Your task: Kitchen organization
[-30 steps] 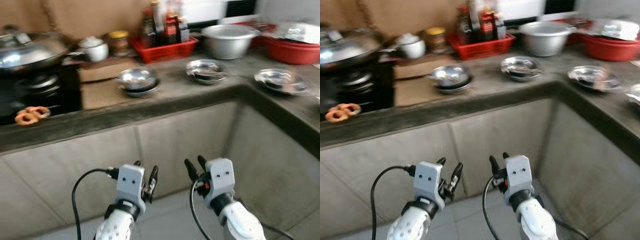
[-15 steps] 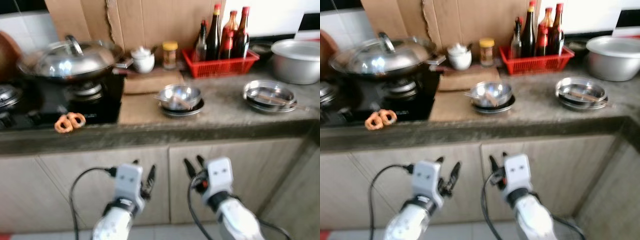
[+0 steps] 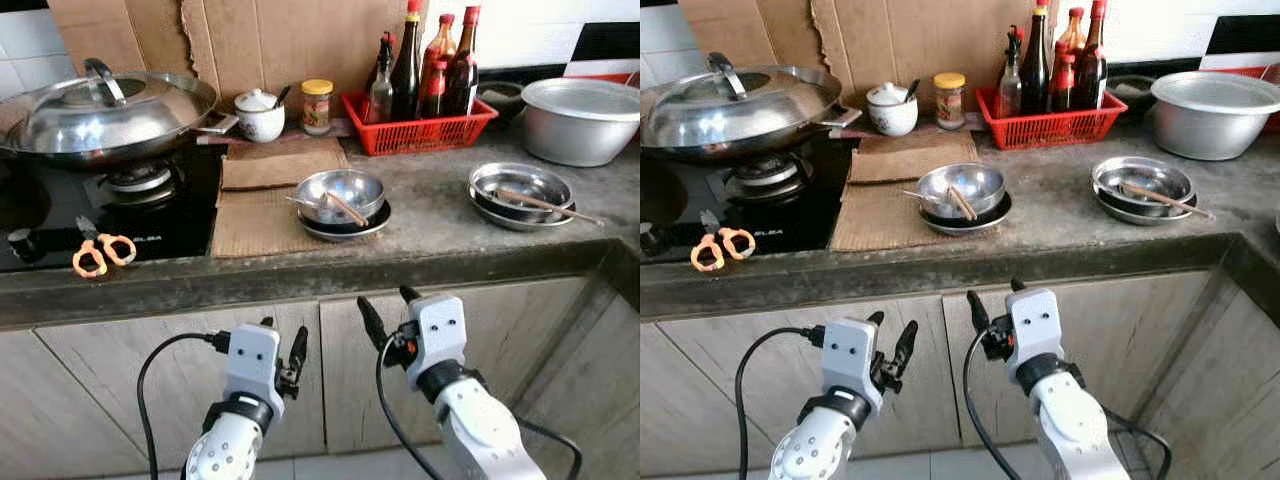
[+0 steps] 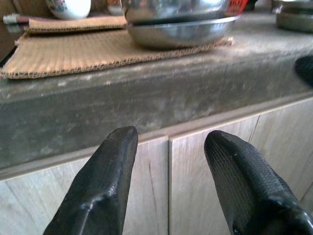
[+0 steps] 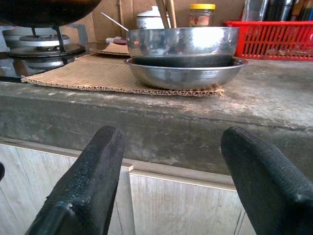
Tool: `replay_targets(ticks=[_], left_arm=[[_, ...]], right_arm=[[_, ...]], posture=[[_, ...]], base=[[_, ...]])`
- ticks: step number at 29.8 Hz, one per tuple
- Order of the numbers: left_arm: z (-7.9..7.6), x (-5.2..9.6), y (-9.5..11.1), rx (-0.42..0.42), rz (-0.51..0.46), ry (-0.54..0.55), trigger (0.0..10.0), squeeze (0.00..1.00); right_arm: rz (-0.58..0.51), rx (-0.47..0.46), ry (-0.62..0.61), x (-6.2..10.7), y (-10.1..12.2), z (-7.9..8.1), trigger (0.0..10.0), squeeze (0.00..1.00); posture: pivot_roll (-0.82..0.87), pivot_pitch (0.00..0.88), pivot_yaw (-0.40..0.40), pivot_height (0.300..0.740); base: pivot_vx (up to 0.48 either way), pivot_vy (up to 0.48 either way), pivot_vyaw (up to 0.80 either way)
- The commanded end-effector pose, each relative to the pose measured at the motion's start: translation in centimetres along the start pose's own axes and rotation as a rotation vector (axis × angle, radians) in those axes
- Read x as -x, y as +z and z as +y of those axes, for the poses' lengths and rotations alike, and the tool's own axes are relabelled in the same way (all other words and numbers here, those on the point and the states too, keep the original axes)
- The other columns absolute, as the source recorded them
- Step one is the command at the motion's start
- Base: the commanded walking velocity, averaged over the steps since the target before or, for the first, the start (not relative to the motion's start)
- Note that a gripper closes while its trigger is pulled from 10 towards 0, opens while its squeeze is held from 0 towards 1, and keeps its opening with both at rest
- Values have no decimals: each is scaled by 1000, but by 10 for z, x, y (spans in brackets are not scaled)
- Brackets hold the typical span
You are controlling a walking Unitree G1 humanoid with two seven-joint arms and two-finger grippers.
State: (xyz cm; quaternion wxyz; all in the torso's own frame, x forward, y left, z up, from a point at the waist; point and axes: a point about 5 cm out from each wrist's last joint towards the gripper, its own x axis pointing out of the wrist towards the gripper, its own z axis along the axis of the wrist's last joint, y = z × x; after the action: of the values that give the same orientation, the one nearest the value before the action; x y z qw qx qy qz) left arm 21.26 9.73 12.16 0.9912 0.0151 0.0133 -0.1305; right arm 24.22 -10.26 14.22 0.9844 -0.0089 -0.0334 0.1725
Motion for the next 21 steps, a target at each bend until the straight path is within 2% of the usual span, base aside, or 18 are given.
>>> replay_targets(ticks=[1, 5, 6, 7, 11, 12, 21], left_arm=[[1, -3, -1, -1, 0, 0, 10000, 0], [0, -4, -1, -6, -4, -1, 10000, 0], [0, -4, -1, -6, -6, -2, 10000, 0], [0, -5, 1, -7, -16, -3, 10000, 0], [0, -4, 2, -10, -24, -5, 10000, 0], [0, -4, 2, -11, -26, -5, 10000, 0], [-1, -5, 4, -10, -41, -11, 10000, 0]], right_arm=[[-42, 12, 6, -10, 9, -2, 10000, 0], [-71, 39, -10, -20, 15, -5, 10000, 0], [-79, 39, -9, -23, 16, -6, 10000, 1000], [-94, 52, 17, -29, 18, -4, 10000, 1000], [-107, 53, 8, -35, 21, -4, 10000, 1000], [-112, 50, 12, -37, 23, -3, 10000, 0], [-160, 61, -10, -55, 36, -3, 10000, 0]], posture=[[80, 28, 11, 740], [82, 27, 11, 740], [87, 24, 11, 740], [89, 24, 10, 740], [93, 24, 8, 740], [93, 24, 8, 740], [95, 25, 6, 740]], base=[[0, 0, 0], [0, 0, 0], [0, 0, 0], [0, 0, 0], [0, 0, 0], [0, 0, 0], [0, 0, 0]])
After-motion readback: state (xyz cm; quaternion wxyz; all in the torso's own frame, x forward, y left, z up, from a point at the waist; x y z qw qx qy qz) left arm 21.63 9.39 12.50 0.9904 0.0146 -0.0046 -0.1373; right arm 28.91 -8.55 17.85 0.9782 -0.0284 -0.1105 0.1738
